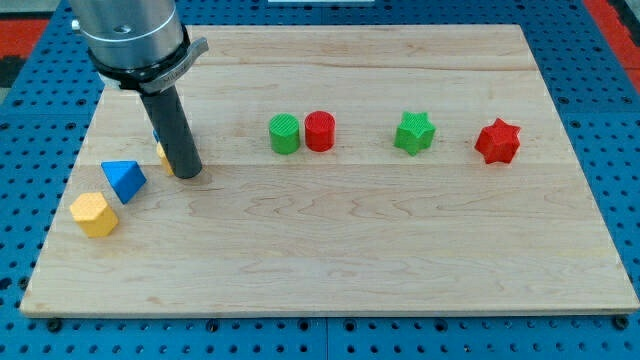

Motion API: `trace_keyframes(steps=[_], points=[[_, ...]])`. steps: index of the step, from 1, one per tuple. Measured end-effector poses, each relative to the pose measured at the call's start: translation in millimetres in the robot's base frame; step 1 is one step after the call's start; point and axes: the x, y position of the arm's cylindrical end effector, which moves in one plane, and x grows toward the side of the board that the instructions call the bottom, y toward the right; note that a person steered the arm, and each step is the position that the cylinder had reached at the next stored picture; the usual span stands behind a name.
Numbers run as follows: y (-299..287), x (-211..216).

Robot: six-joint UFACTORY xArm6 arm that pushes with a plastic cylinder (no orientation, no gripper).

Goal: Move the yellow heart and blue cube to the left side of the green circle

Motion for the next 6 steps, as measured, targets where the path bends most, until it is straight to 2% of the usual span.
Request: trace_keyframes(steps=[1,2,3,6], points=[[-32.2,30.9],[-78.5,27.4],[-86.3,8.4],[-29.1,-11.8]])
